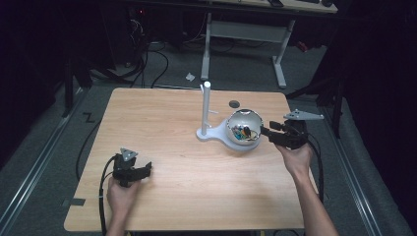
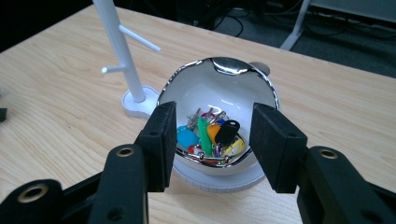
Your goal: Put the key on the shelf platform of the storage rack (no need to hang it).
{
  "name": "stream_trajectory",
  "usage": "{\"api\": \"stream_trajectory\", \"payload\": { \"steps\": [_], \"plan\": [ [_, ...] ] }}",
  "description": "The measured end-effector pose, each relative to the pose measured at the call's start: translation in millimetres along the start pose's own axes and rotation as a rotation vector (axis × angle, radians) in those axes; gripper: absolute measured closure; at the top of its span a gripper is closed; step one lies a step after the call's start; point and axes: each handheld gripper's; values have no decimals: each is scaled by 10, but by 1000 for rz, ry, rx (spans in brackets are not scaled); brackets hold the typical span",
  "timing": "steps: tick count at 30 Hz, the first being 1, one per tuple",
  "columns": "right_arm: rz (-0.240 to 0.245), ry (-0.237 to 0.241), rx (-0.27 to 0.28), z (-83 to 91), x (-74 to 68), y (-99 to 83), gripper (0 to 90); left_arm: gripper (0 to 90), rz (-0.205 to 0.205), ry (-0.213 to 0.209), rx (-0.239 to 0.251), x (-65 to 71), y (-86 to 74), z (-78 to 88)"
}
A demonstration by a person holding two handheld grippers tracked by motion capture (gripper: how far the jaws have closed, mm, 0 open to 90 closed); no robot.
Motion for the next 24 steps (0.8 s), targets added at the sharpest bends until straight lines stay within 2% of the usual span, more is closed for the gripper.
{"api": "stream_trajectory", "payload": {
  "steps": [12,15,18,24],
  "plan": [
    [3,-3,46,275,-39,-25,515,222,2,-2,1,-3,0,1],
    [-14,2,56,310,-27,-76,516,221,3,-4,0,-4,0,2],
    [-25,-3,42,328,-14,-137,516,222,2,-2,1,-2,0,1],
    [-36,-2,62,415,-13,-244,516,222,-1,1,1,1,0,-1]
  ]
}}
Point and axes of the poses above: each handheld gripper's, and its own axes: z roughly backward along the jaws, y roughly out of its top, x roughly to its right, and after that the axes turned 4 degrees about -y, right-handed
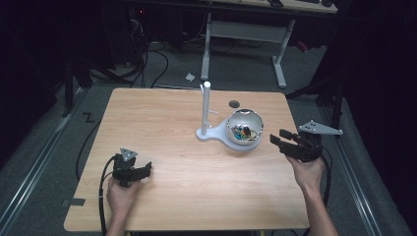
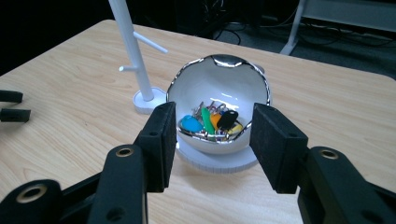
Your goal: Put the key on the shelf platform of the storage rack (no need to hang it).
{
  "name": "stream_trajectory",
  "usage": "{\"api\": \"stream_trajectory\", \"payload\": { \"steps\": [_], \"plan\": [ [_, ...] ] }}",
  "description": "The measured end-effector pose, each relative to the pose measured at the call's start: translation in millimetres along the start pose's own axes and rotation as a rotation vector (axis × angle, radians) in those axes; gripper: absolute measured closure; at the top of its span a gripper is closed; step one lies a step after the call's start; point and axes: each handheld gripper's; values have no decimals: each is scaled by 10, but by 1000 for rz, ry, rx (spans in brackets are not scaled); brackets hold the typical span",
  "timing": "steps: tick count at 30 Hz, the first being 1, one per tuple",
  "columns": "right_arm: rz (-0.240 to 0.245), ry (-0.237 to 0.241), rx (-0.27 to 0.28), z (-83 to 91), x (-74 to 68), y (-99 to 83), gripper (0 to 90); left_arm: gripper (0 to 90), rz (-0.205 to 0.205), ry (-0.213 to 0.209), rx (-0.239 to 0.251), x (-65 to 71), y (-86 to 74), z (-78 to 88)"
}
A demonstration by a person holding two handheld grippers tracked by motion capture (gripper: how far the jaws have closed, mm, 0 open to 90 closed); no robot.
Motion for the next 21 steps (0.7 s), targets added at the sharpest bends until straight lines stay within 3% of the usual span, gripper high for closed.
{"api": "stream_trajectory", "payload": {
  "steps": [10,21],
  "plan": [
    [-33,-1,19,103,11,-189,516,222,-1,0,-2,0,1,1],
    [-63,12,22,72,-31,-364,517,224,0,1,0,1,0,0]
  ]
}}
Point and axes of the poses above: each handheld gripper's, and its own axes: z roughly backward along the jaws, y roughly out of its top, x roughly to its right, and after that the axes turned 4 degrees about -y, right-handed
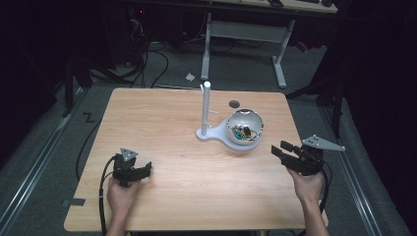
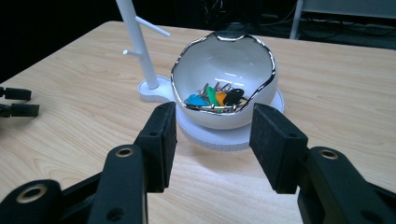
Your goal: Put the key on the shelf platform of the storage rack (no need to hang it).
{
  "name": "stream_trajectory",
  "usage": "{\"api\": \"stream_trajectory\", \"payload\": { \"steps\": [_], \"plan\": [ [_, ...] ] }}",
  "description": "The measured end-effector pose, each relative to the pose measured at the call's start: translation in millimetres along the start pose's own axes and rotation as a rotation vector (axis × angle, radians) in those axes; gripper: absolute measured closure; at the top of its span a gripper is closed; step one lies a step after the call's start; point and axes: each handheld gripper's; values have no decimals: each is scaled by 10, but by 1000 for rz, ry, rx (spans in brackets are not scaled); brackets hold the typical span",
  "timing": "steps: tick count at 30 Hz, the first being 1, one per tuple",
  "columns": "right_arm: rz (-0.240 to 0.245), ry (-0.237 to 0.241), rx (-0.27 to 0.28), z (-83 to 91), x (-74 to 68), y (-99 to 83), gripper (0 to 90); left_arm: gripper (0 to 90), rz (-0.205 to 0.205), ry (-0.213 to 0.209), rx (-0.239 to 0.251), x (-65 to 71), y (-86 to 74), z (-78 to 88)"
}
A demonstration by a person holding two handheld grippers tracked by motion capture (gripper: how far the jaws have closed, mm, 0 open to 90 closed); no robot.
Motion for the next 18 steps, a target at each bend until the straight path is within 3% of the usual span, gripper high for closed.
{"api": "stream_trajectory", "payload": {
  "steps": [18],
  "plan": [
    [-17,2,-2,-71,-53,-205,519,223,-1,-1,-2,0,0,1]
  ]
}}
Point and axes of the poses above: each handheld gripper's, and its own axes: z roughly backward along the jaws, y roughly out of its top, x roughly to its right, and after that the axes turned 4 degrees about -y, right-handed
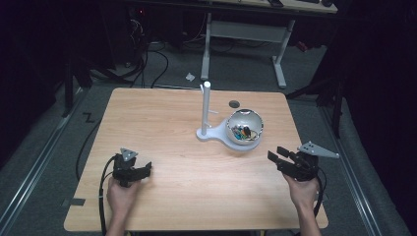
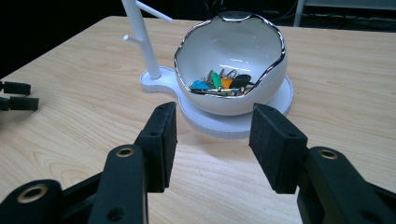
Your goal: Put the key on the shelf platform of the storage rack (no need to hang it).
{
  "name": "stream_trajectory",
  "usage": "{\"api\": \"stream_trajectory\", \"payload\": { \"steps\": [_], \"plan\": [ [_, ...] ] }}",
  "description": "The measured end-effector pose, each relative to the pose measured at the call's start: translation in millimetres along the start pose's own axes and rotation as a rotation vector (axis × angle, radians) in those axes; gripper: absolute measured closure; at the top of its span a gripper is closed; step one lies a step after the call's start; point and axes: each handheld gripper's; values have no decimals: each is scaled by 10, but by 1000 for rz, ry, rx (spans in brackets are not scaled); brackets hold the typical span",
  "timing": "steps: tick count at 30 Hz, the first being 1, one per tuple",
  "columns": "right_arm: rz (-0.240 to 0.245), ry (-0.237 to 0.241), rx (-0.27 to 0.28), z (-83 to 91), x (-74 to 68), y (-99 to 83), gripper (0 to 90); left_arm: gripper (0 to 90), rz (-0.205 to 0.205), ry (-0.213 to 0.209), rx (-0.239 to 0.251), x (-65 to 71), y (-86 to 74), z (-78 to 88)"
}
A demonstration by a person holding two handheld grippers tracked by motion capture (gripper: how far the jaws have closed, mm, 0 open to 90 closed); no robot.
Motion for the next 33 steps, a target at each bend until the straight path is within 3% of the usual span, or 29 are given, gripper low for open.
{"api": "stream_trajectory", "payload": {
  "steps": [24,33],
  "plan": [
    [0,15,-31,-304,-95,-181,521,223,-1,0,1,1,0,-1],
    [12,14,-73,-505,-121,-249,526,223,-1,0,1,2,0,-1]
  ]
}}
Point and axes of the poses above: each handheld gripper's, and its own axes: z roughly backward along the jaws, y roughly out of its top, x roughly to its right, and after that the axes turned 4 degrees about -y, right-handed
